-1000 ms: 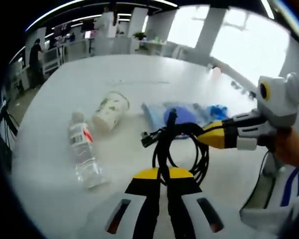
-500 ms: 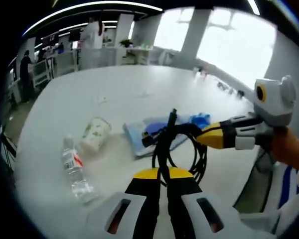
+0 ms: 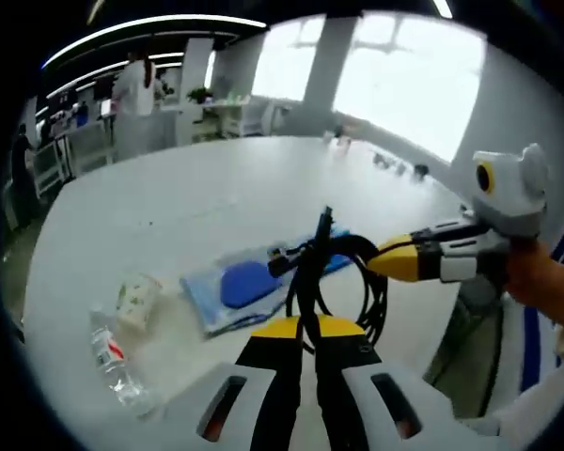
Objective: Arrange the tabletop items into an orderly group along one side of the table until the central work area is clear of visible clutter.
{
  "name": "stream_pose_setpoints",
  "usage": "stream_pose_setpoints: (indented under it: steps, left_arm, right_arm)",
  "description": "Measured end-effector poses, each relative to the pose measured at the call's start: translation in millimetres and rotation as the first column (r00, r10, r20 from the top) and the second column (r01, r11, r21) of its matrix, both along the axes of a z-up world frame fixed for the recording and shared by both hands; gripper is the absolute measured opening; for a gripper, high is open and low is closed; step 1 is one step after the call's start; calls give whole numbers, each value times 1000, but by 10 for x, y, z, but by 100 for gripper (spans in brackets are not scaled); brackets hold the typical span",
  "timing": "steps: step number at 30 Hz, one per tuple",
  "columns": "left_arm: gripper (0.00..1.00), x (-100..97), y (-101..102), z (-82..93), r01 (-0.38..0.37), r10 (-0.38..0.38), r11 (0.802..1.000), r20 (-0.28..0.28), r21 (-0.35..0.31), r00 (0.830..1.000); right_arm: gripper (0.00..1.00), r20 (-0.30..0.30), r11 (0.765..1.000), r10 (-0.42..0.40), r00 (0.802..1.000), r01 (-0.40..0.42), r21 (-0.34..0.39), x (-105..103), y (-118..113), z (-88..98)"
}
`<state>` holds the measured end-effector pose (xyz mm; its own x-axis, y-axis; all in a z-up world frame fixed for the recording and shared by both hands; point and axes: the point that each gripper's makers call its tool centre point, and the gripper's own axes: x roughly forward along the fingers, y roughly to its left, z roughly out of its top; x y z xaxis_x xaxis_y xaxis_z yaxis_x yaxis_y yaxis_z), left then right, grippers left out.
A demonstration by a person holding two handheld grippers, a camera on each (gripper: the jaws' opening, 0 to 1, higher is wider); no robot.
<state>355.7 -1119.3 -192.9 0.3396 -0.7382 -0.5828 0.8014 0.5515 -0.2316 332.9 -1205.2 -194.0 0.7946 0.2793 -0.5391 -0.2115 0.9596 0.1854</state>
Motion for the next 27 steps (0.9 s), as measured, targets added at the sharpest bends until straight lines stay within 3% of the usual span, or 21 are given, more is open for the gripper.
stream_pose_setpoints:
  steps: [4, 12, 17, 27]
  left_arm:
    - [0, -77, -200, 102, 42, -42, 999, 13, -14, 999]
    - [0, -247, -558, 149, 114, -114, 993, 3, -31, 993]
    - [0, -354, -801, 129, 159, -159, 987, -3, -32, 987]
    - [0, -481, -1101, 4, 214, -214, 977, -32, -24, 976]
  right_arm:
    - [0, 9, 999, -39, 999, 39, 9, -101, -174, 92]
    - [0, -6, 994, -104, 995, 105, 17, -335, -491, 165]
    - [0, -29, 992, -125, 992, 125, 4, -440, -720, 174]
    - [0, -79, 991, -130, 988, 130, -14, -566, -1003, 93]
